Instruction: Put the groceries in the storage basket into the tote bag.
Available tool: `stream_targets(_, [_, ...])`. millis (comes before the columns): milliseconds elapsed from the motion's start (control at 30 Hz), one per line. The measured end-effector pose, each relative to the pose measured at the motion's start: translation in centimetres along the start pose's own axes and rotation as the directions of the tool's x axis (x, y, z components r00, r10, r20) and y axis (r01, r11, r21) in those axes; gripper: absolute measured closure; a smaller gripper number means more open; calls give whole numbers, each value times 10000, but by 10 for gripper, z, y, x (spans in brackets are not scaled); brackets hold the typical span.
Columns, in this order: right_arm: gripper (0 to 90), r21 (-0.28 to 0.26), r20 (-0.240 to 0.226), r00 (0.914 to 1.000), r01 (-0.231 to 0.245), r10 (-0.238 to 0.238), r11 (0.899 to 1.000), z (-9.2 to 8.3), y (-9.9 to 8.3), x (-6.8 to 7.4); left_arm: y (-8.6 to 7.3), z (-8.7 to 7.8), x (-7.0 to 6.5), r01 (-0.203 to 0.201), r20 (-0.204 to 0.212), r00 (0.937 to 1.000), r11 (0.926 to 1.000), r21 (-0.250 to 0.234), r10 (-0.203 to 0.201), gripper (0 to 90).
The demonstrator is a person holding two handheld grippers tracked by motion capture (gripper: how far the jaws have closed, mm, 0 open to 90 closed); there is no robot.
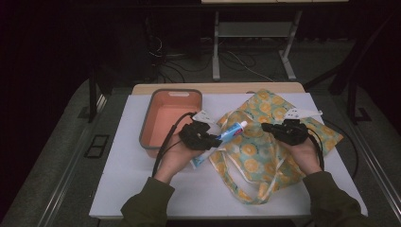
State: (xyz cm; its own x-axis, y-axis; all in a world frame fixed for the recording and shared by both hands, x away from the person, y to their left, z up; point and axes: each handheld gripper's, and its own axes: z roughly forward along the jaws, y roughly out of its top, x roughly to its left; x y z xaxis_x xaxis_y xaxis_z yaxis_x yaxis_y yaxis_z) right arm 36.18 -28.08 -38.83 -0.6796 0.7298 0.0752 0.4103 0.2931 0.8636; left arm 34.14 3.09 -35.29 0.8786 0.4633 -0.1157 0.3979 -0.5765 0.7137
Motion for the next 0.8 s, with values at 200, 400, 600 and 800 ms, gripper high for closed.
stream_targets(200, [897,-14,-23,10000,10,-10,10000,-1,0,0,6,37,-9,-213,242,9995,9974,681,197,786])
stream_targets(400, [897,-20,-36,10000,20,-20,10000,-1,0,1,7,72,-16,-259,263,9994,9923,1213,229,785])
stream_targets(600, [897,-2,-60,10000,17,-17,10000,-1,0,1,11,97,-16,11,394,9992,9922,1248,-61,784])
stream_targets(800, [897,-31,-77,10000,2,-3,10000,-2,0,1,9,111,-16,173,433,9988,9926,1199,-227,777])
